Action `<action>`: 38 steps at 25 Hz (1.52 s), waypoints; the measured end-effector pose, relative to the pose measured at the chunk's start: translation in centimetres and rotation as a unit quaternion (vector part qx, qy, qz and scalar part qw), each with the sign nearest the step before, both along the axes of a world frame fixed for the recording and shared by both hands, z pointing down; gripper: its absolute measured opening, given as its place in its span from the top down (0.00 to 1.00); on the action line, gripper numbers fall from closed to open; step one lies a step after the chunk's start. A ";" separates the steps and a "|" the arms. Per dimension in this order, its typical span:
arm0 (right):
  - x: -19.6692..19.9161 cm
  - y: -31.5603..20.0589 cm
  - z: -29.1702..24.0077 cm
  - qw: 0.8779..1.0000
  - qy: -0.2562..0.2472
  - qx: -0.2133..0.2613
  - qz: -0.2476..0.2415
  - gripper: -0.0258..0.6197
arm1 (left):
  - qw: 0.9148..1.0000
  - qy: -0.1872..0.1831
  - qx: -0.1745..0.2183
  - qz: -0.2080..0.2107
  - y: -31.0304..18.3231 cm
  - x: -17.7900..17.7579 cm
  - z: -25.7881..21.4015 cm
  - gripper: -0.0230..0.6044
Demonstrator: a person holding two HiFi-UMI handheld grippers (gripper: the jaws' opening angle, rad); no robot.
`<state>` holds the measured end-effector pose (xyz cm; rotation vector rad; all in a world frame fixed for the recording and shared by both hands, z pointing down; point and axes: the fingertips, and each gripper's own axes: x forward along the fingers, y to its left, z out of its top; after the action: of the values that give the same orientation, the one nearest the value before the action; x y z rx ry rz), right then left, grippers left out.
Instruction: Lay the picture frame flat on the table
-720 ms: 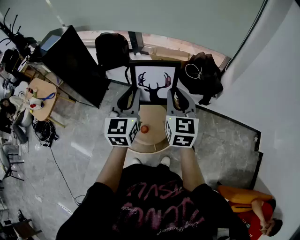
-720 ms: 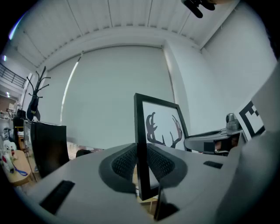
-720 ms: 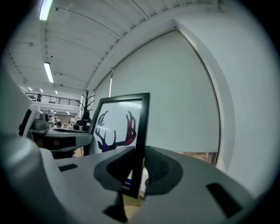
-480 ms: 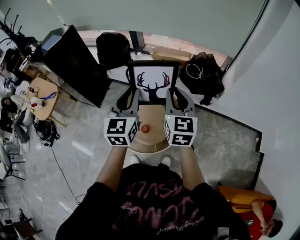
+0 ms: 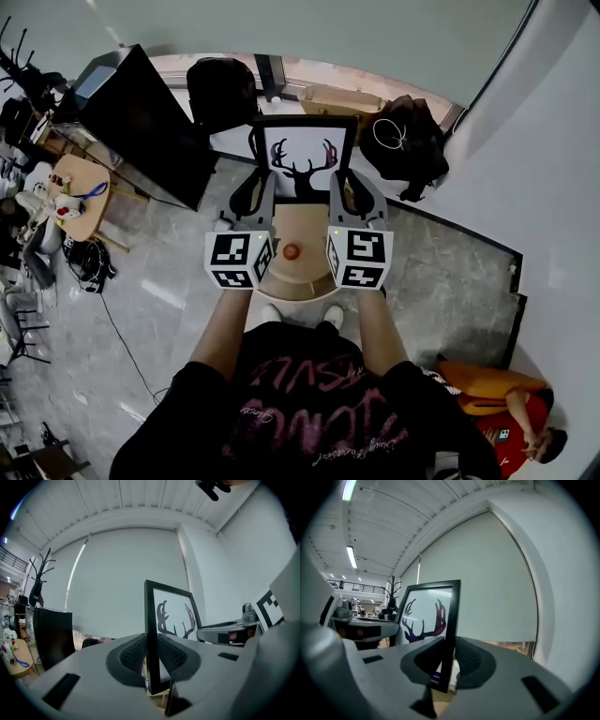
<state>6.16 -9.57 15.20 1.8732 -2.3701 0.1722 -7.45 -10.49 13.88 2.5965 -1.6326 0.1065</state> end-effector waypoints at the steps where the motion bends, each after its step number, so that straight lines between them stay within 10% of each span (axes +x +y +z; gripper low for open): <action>1: -0.1 0.0 0.1 1.000 0.001 -0.001 -0.001 0.83 | 1.000 0.001 -0.001 0.000 0.0 -0.1 0.2 0.85; 38: -2.9 1.1 6.9 0.997 0.002 -0.070 -0.026 0.83 | 0.998 -0.002 -0.068 -0.018 1.7 -2.9 7.0 0.85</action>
<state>3.22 -8.47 22.11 1.7465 -2.3346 0.3222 -10.39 -8.81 20.84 2.4673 -1.6126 0.2132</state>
